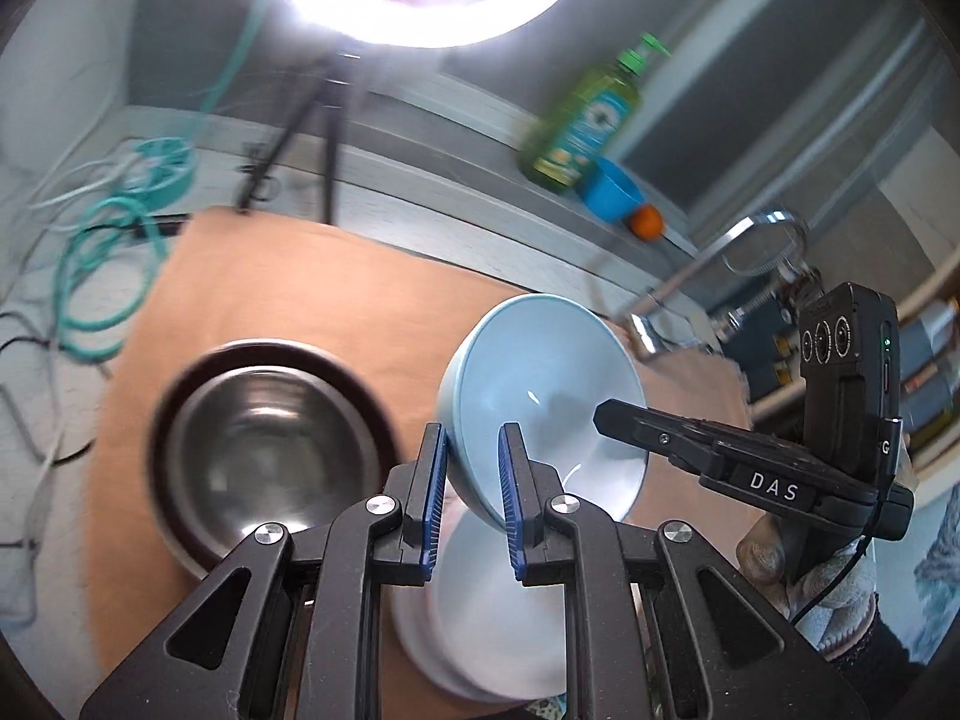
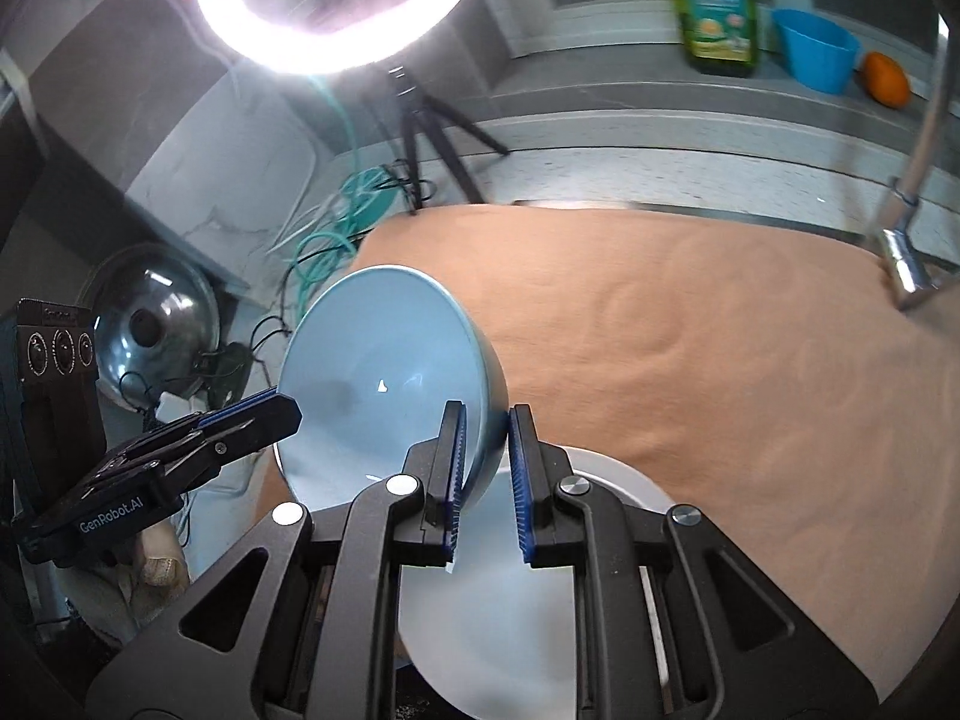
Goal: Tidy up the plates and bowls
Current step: 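Carry the pale blue bowl and lower it into the nested pots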
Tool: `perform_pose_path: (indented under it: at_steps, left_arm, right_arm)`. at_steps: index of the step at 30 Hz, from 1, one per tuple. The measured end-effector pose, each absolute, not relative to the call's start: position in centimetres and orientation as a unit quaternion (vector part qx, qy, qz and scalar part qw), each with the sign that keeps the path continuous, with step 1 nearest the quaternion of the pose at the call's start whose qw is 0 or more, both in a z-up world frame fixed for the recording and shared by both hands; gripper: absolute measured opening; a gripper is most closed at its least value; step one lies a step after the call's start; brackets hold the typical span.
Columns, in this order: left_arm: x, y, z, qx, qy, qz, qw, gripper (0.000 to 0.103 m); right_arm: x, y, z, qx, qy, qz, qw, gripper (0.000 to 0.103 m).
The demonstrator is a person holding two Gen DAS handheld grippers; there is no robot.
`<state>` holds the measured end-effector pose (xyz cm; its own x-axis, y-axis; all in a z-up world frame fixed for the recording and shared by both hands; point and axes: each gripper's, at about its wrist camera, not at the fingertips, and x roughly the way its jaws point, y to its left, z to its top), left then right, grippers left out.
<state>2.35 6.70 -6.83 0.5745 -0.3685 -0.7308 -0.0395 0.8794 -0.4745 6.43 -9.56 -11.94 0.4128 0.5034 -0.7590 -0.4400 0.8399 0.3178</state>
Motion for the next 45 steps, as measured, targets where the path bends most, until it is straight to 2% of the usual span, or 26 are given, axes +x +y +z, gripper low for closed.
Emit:
perform_pose_path:
  at_steps: [17, 32, 45]
  left_arm:
    - [-1.1, 14.1, -8.5, -0.274, 0.451, -0.010, 0.850, 0.016]
    - [-0.8, 15.2, -11.0, -0.276, 0.479, 0.007, 0.833, 0.015]
    - [-0.8, 15.5, -11.0, -0.274, 0.476, 0.016, 0.835, 0.015]
  right_arm:
    - [7.2, 0.2, -15.4, -0.023, 0.498, 0.332, 0.801, 0.015]
    - [8.0, 1.9, -17.8, -0.048, 0.517, 0.321, 0.792, 0.015]
    - [8.2, 1.7, -17.5, -0.044, 0.515, 0.315, 0.796, 0.018]
